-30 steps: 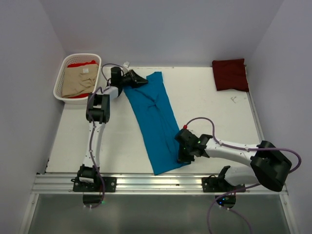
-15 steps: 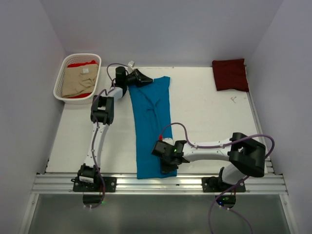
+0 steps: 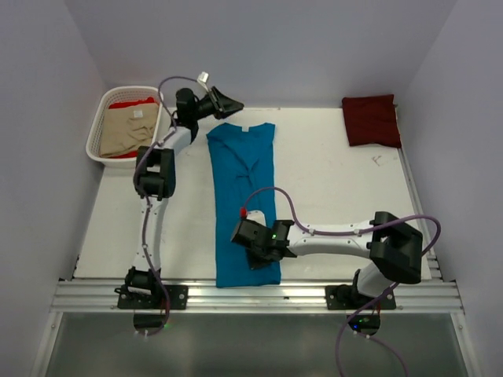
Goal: Fold and stack the t-shirts
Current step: Fold the tshirt
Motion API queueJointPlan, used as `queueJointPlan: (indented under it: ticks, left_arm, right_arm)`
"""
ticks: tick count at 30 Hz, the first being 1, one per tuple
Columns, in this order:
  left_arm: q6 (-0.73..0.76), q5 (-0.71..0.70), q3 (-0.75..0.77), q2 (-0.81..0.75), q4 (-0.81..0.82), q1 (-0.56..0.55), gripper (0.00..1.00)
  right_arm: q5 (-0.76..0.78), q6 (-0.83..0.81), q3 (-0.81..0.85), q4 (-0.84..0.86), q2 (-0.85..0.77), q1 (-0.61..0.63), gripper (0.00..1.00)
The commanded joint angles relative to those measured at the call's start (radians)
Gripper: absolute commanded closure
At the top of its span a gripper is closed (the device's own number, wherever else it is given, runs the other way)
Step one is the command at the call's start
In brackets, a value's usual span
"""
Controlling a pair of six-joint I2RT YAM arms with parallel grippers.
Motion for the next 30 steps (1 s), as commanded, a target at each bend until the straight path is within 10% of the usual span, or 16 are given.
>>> queueJointPlan:
  ticks: [1,7,13,20,24,30]
  left_arm:
    - [0.138,-0.025,0.036,-0.312,-0.021,0.034,0.68]
    - [0.513,-0.176,-0.287,-0.77,-0.378,0.036,0.49]
    - [0.639,-0.336,-0.784,-1.229,-0.546,0.033,0.45]
    - [0.705,-0.417,-1.097,-1.531,-0.791,-0.073,0.48]
    - [0.712,-0.463,-1.193,-1.625,-0.847,-0.117,0.49]
    - [0.692,-0.408,-1.295,-1.676,-0.86,-0.133,0.6]
  right_arm:
    - [0.059,-0.082,0.063,-0.005,-0.051,0.005,0.8]
    - [0.298,-0.127,0.171,-0.132,-0.131,-0.033,0.25]
    - [0.287,-0.226,0.239,-0.124,-0.122,-0.297,0.25]
    - [0.147,-0.358,0.329,-0.025,0.034,-0.487,0.39]
    - [0.042,-0.366,0.34,0.067,0.092,-0.531,1.0]
    - [-0.007,-0.356,0.403,0.102,0.209,-0.61,1.0]
